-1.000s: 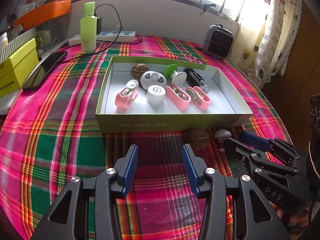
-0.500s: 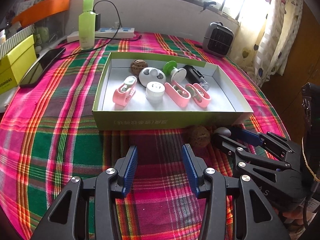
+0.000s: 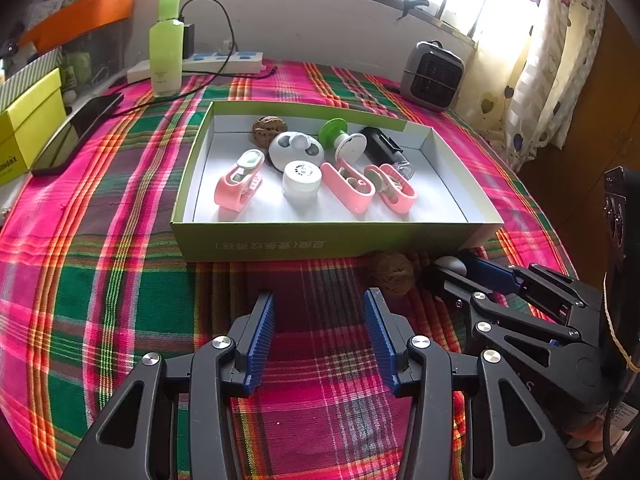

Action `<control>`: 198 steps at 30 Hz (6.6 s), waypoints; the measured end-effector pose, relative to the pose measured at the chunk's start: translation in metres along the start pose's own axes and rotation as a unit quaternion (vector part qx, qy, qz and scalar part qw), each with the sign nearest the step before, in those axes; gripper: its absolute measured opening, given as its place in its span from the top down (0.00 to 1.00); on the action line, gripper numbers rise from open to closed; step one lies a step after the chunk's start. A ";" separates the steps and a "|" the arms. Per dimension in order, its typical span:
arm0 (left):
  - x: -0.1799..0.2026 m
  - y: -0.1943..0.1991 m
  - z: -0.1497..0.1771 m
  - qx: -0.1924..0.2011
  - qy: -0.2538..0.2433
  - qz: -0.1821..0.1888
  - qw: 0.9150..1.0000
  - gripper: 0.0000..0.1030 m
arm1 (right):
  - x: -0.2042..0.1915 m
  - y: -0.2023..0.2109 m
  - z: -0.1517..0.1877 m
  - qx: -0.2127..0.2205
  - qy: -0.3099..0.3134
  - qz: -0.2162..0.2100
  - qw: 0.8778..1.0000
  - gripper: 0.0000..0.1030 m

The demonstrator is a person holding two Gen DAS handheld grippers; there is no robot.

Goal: Organize objects
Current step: 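Reach the right gripper to the white egg-shaped knob and grasp it, then grasp the walnut with the left gripper while the right holds the white knob, then carry the white knob and walnut over the box with both grippers, then lower both items into the box and open both grippers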

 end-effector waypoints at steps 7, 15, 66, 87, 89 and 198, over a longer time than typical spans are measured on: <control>0.002 -0.001 -0.001 0.000 -0.002 0.005 1.000 0.57 | 0.002 0.002 0.002 0.000 -0.001 0.000 1.000 0.74; 0.008 -0.002 -0.004 0.004 -0.007 0.020 1.000 0.57 | 0.006 0.006 0.006 -0.001 -0.002 -0.003 1.000 0.78; 0.032 -0.025 -0.022 -0.001 -0.040 -0.009 0.999 0.73 | 0.024 0.018 0.012 -0.004 -0.017 -0.012 1.000 0.78; 0.033 -0.014 -0.017 0.005 -0.042 -0.006 0.999 0.73 | 0.024 0.025 0.008 0.011 -0.021 -0.018 1.000 0.78; 0.033 -0.012 -0.018 0.008 -0.042 -0.005 0.999 0.73 | 0.024 0.026 0.008 0.011 -0.021 -0.018 1.000 0.78; -0.012 -0.050 -0.063 -0.007 -0.022 -0.034 0.999 0.73 | 0.017 -0.029 -0.062 0.018 0.009 0.000 1.000 0.78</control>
Point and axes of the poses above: each gripper's, at about its wrist camera, not at the fingertips, and y roughly against the way its jaws point, x to its right, z to its underside, the point moved 6 cm from there along -y, roughly the way its jaws point, and after that the axes turned 14 degrees about -y, right-handed, at the moved point
